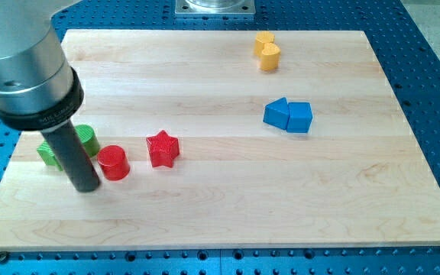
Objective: Slide the red circle into the red star
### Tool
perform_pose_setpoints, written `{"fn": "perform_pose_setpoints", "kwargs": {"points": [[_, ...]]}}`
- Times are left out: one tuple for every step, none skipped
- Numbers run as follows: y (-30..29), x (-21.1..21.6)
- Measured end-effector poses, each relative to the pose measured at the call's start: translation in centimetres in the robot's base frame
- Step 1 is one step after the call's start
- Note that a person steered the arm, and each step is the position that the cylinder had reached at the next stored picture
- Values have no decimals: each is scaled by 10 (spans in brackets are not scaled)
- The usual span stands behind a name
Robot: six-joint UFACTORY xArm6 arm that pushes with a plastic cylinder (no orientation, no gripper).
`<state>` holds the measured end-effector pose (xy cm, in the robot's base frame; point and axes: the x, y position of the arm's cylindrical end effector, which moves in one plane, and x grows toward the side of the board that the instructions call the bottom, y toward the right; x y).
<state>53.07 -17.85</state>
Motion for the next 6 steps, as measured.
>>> {"fn": "perform_pose_setpoints", "kwargs": {"points": [[-11, -14], [16, -15], [25, -14], [-27, 18], [2, 28], [31, 13]]}}
